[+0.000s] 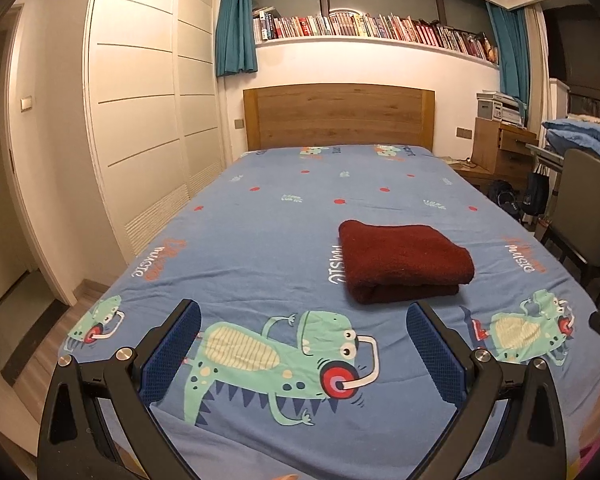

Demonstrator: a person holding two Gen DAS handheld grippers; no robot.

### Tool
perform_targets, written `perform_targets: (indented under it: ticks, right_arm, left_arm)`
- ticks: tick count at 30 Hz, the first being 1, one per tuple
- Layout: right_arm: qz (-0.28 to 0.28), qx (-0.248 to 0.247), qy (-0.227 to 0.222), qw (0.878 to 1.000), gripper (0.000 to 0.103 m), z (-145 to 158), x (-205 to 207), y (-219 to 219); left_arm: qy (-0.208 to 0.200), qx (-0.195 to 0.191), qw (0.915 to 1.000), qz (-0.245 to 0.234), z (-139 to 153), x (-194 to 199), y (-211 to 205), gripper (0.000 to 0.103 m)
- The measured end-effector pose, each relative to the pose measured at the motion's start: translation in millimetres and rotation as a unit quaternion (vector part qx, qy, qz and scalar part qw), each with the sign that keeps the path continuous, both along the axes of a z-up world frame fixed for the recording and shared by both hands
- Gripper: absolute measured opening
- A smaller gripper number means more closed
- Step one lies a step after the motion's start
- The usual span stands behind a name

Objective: Fold small clothes

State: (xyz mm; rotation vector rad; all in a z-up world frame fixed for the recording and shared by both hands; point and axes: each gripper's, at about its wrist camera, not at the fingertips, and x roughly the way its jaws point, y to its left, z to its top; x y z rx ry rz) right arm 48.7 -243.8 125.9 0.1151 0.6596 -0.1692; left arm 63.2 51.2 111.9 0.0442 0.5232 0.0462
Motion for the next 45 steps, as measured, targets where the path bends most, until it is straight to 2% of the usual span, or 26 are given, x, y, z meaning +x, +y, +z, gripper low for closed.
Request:
perform_targets:
  ticks: [45]
  right_arm:
    - [-0.012,-0.002,0.017,1.0,0.103,-14,1,0]
  left_arm:
    - [0.01,0.0,0.9998,-0.014,-12,5,-5,0.102]
